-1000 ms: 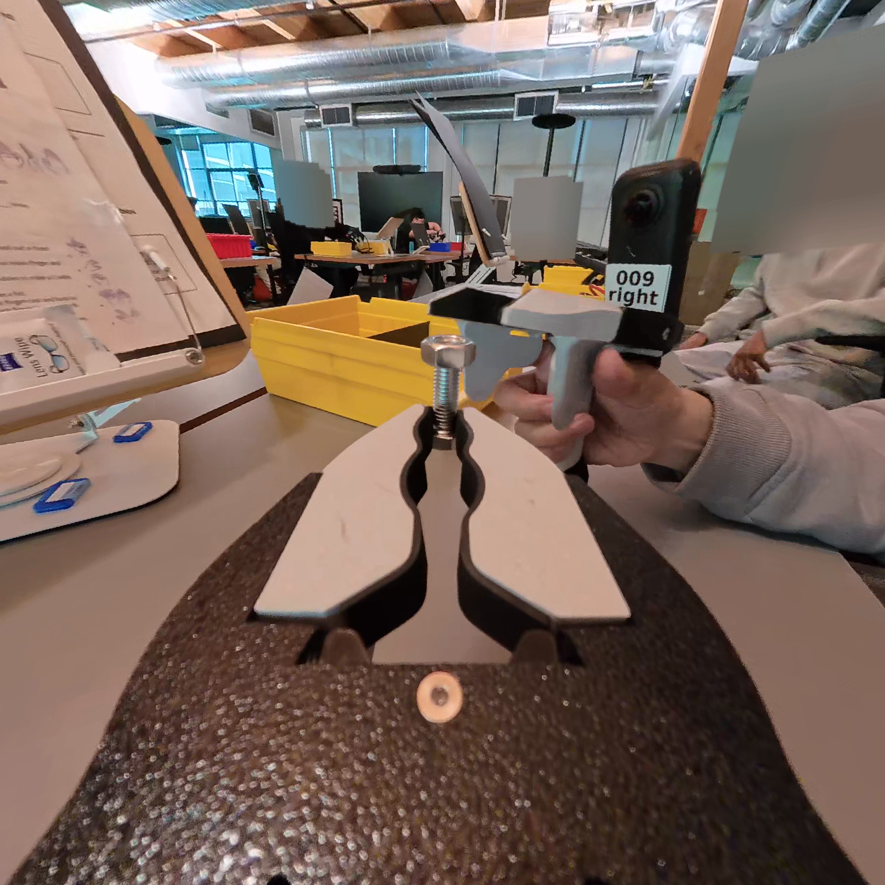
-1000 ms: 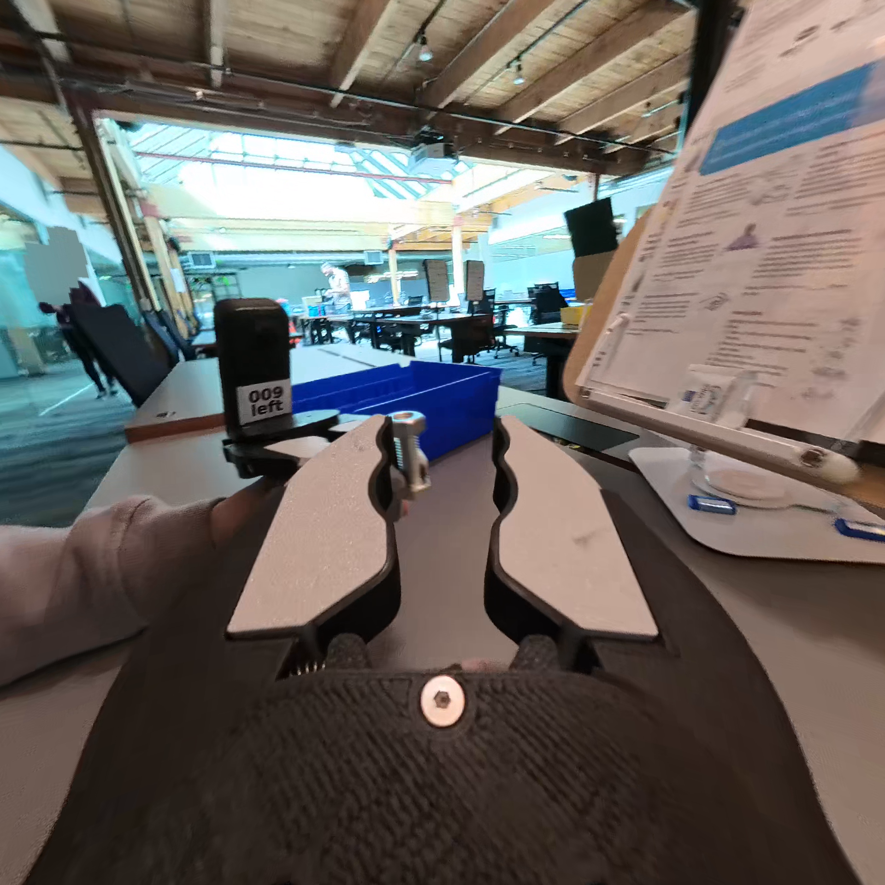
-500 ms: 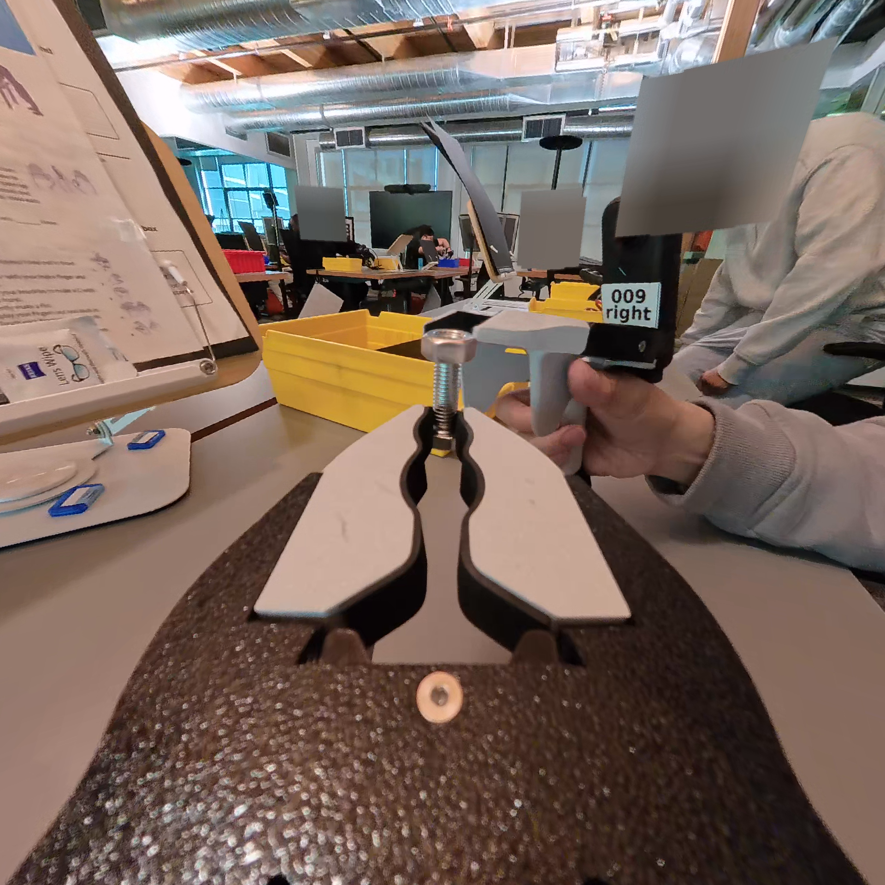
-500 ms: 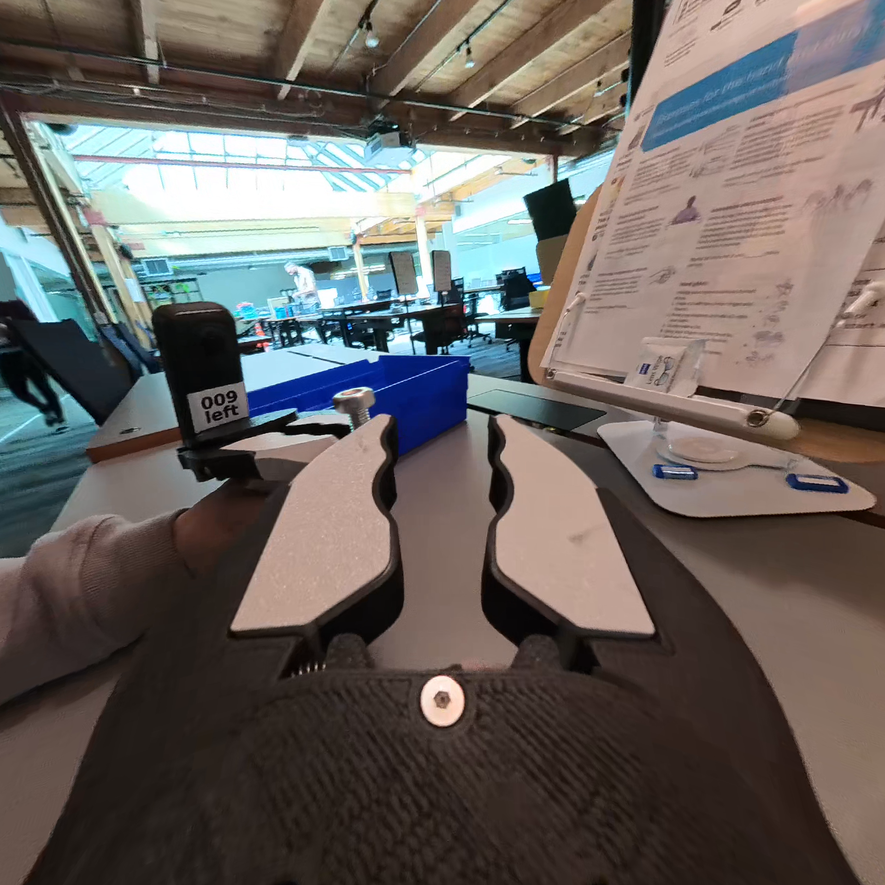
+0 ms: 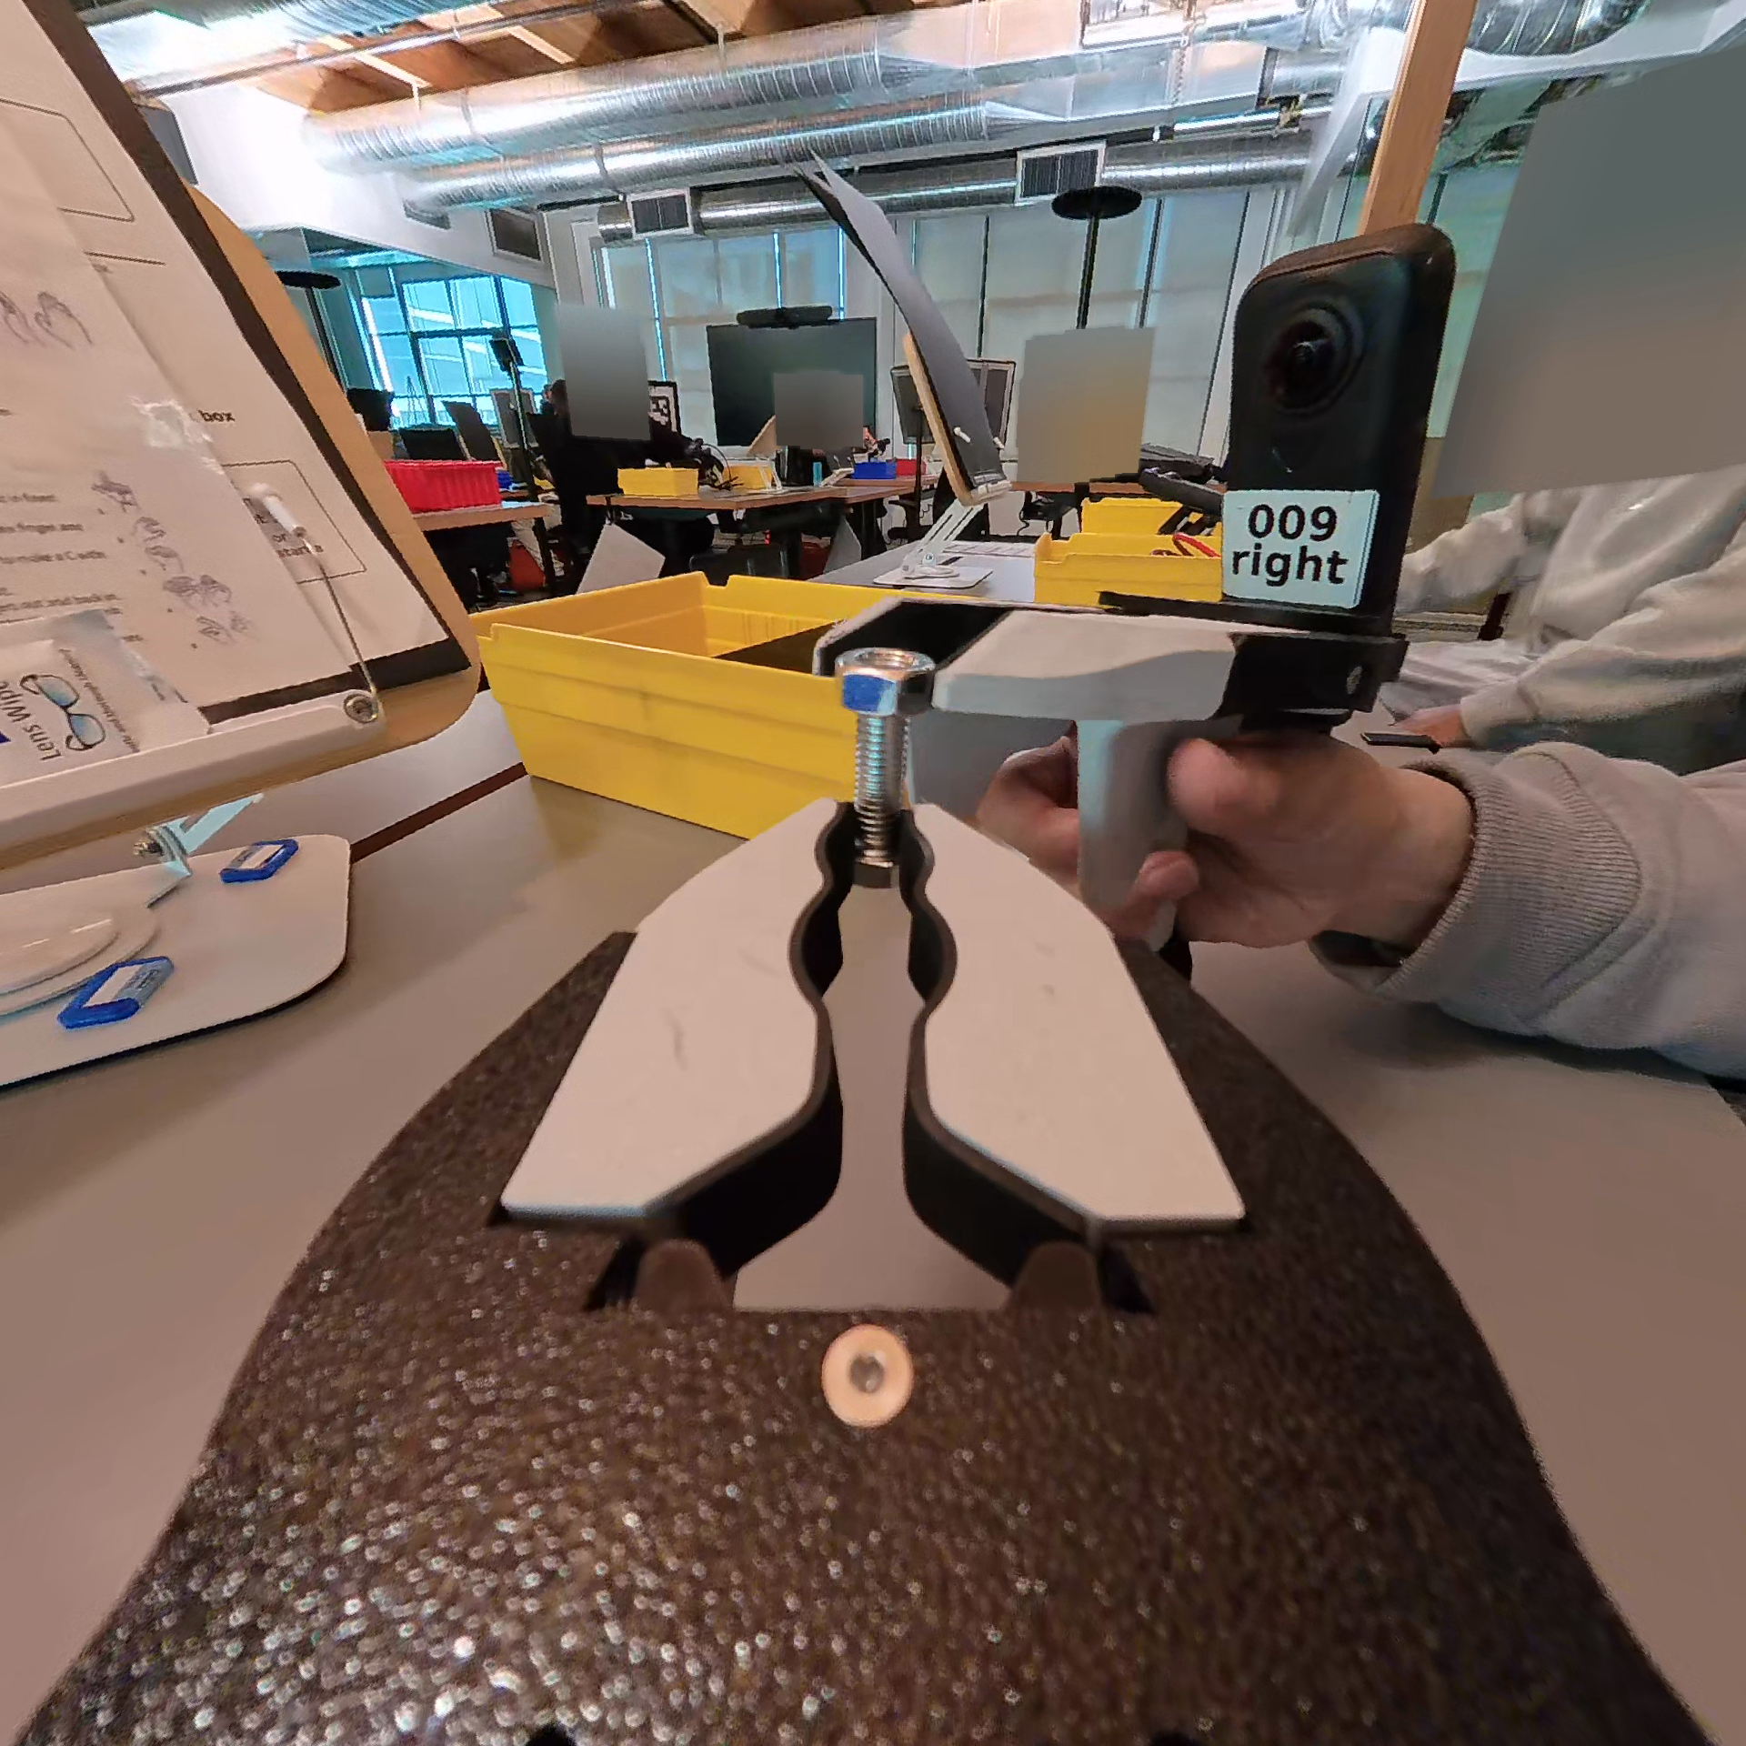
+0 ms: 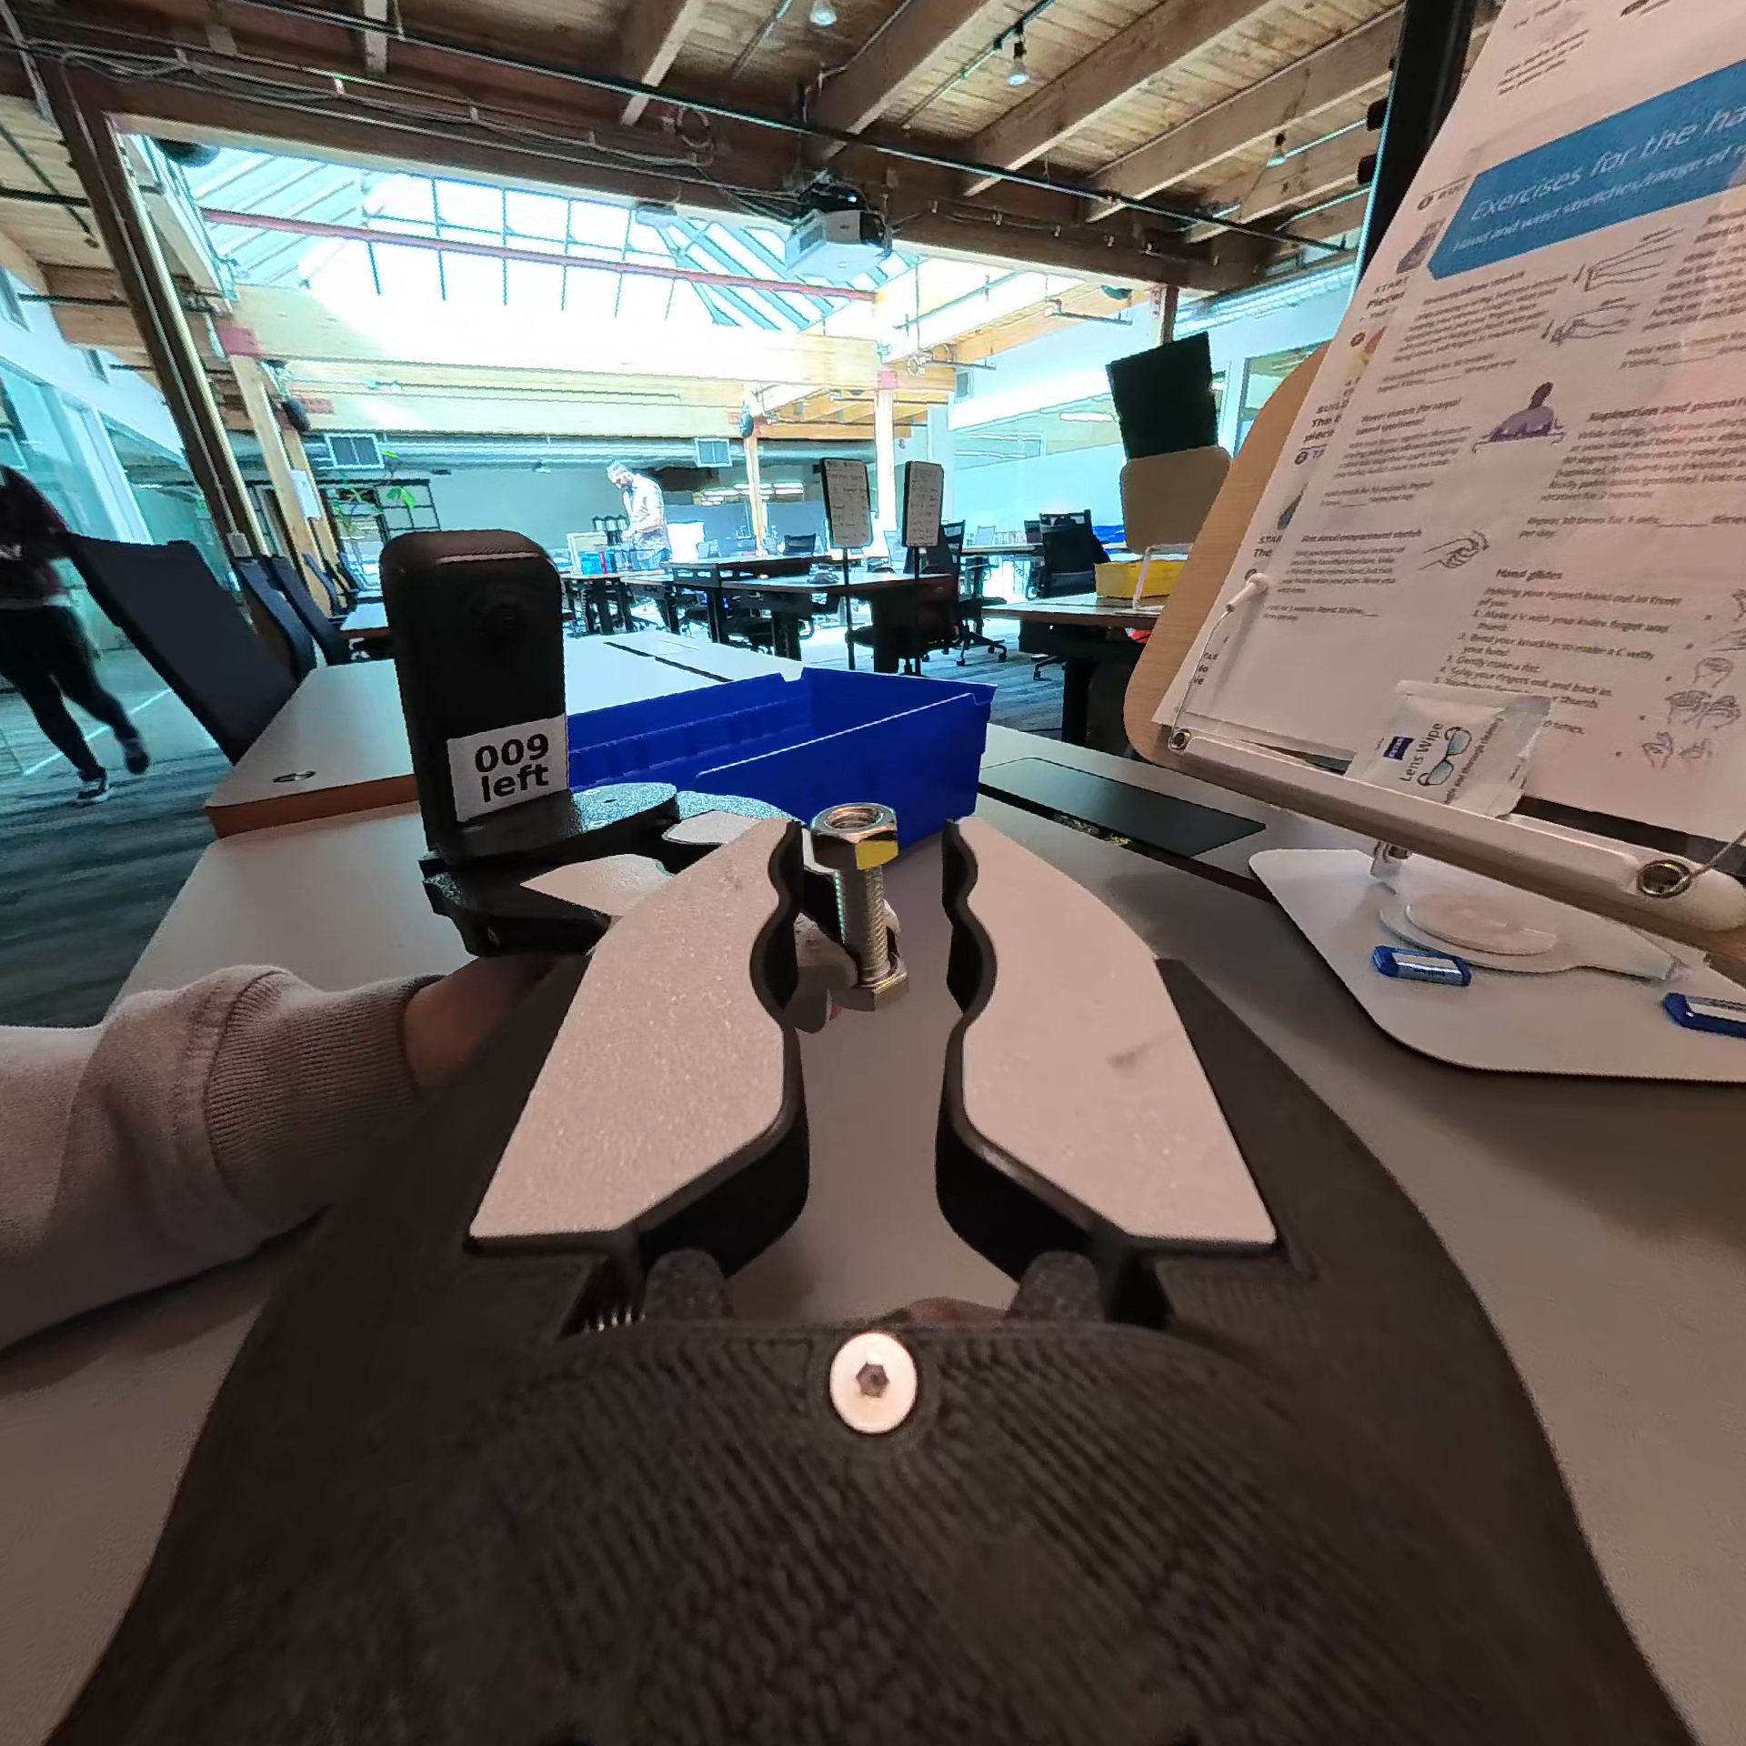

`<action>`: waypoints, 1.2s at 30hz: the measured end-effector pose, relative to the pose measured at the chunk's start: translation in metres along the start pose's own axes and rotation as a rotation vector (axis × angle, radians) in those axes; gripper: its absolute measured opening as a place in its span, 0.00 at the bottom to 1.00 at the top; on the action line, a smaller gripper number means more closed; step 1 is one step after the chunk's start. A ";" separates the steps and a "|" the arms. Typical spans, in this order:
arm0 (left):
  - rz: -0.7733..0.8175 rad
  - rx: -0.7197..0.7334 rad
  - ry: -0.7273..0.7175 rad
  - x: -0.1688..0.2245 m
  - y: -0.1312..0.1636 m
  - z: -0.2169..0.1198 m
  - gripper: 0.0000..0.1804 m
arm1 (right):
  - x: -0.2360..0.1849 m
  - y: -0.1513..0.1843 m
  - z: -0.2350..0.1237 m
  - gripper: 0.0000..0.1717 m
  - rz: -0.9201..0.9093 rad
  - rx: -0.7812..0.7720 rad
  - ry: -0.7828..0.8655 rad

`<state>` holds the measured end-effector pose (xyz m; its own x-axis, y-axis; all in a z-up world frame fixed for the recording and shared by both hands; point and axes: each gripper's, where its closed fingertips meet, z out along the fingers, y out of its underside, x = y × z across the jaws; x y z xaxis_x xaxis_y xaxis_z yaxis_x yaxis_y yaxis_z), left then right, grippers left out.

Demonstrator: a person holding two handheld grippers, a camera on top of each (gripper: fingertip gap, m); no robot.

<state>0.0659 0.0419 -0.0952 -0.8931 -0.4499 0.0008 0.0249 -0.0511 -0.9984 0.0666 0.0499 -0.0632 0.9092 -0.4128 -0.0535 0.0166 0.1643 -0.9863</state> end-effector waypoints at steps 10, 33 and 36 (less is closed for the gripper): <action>-0.012 0.017 -0.017 -0.004 -0.002 -0.002 0.05 | 0.008 -0.001 -0.003 0.17 -0.006 -0.002 0.030; -0.009 0.036 0.149 0.020 -0.007 0.000 0.05 | -0.019 -0.007 -0.007 0.11 0.033 -0.006 -0.226; -0.036 0.058 0.237 0.031 -0.010 -0.002 0.05 | -0.028 -0.011 -0.013 0.11 0.052 0.002 -0.323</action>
<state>0.0370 0.0298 -0.0852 -0.9740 -0.2258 0.0165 0.0105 -0.1178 -0.9930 0.0356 0.0476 -0.0533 0.9938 -0.0984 -0.0509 -0.0325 0.1797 -0.9832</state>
